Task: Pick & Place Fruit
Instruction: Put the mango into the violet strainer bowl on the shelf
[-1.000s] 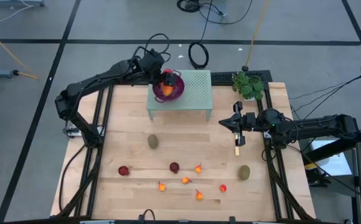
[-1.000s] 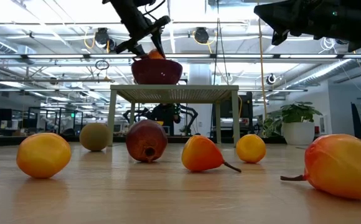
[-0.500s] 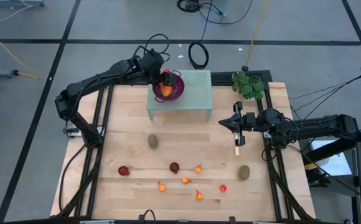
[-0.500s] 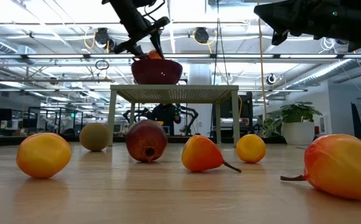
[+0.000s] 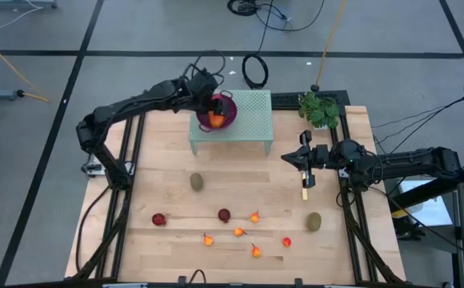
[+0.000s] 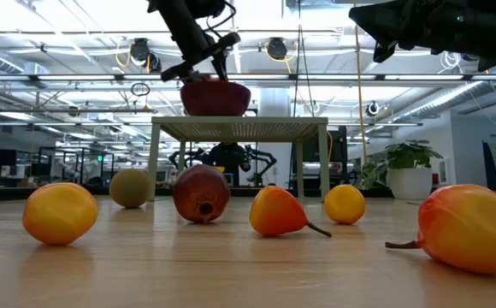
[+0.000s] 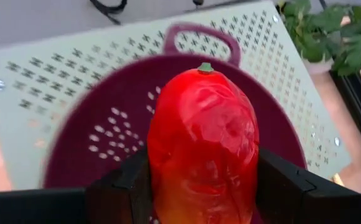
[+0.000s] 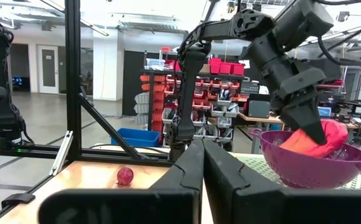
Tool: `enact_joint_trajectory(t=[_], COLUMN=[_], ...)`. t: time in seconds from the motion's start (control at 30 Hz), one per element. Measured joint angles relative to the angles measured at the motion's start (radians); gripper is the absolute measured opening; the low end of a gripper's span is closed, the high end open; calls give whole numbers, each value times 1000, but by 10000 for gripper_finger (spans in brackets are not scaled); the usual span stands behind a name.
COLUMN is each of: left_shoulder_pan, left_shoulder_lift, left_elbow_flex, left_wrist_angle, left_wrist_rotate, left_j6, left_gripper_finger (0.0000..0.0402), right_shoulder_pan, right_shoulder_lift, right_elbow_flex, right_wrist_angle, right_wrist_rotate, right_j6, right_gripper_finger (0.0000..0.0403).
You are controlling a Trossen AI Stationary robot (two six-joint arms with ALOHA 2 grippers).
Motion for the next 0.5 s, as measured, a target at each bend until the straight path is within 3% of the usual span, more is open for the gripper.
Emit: enact_joint_trajectory(t=[0.5], left_shoulder_pan=[2], left_shoulder_lift=[6], left_elbow_flex=[0], left_wrist_angle=[0], left_wrist_rotate=[28], left_j6=[26], left_gripper_finger=[208], right_shoulder_pan=[0], right_shoulder_lift=[0], right_elbow_flex=[0], right_wrist_angle=[7], right_wrist_rotate=[0], right_j6=[-1], right_gripper_finger=[1])
